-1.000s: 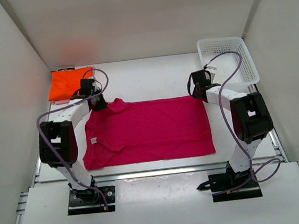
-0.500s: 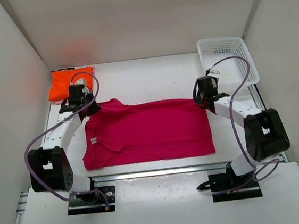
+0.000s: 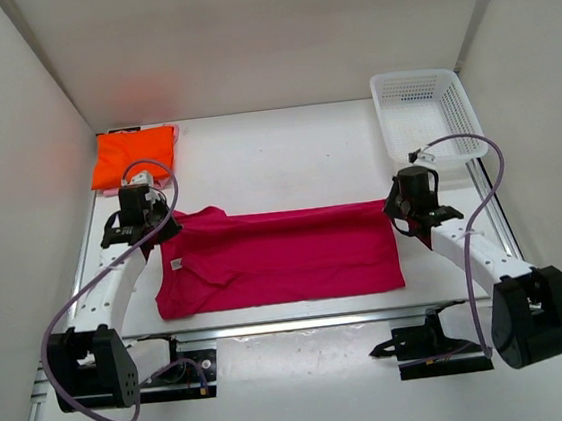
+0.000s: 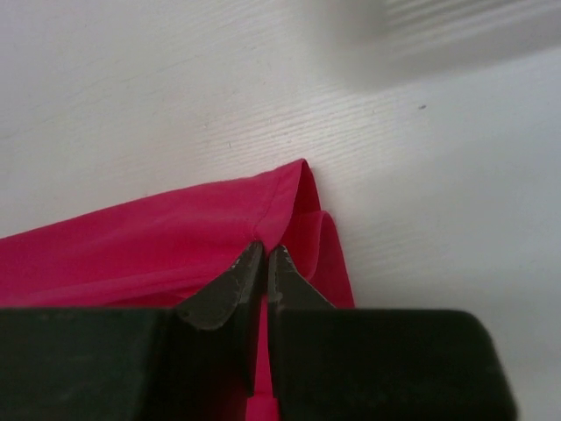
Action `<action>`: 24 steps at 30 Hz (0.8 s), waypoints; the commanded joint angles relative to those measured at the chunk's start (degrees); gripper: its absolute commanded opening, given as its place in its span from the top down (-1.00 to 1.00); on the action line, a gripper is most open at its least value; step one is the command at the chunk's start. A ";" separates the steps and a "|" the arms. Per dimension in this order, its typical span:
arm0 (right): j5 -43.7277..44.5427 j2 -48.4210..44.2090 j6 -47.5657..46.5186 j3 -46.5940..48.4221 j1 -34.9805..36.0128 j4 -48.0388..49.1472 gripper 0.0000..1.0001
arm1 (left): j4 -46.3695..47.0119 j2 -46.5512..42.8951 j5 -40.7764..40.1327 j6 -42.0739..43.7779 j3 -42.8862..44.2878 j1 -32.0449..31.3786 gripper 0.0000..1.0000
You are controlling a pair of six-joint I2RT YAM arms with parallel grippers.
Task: Fold and stack the t-shirts
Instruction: Fold the other side of the tshirt into a rectangle
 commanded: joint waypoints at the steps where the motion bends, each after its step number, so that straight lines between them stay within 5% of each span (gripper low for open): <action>1: -2.23 -3.12 1.19 -2.74 -0.67 0.53 0.99 | -1.89 -2.68 -1.45 1.25 -1.32 -0.28 1.00; 24: -6.46 -10.77 1.28 -9.07 0.38 -5.62 1.00 | -15.69 -13.32 -4.26 3.98 -5.54 -5.11 1.00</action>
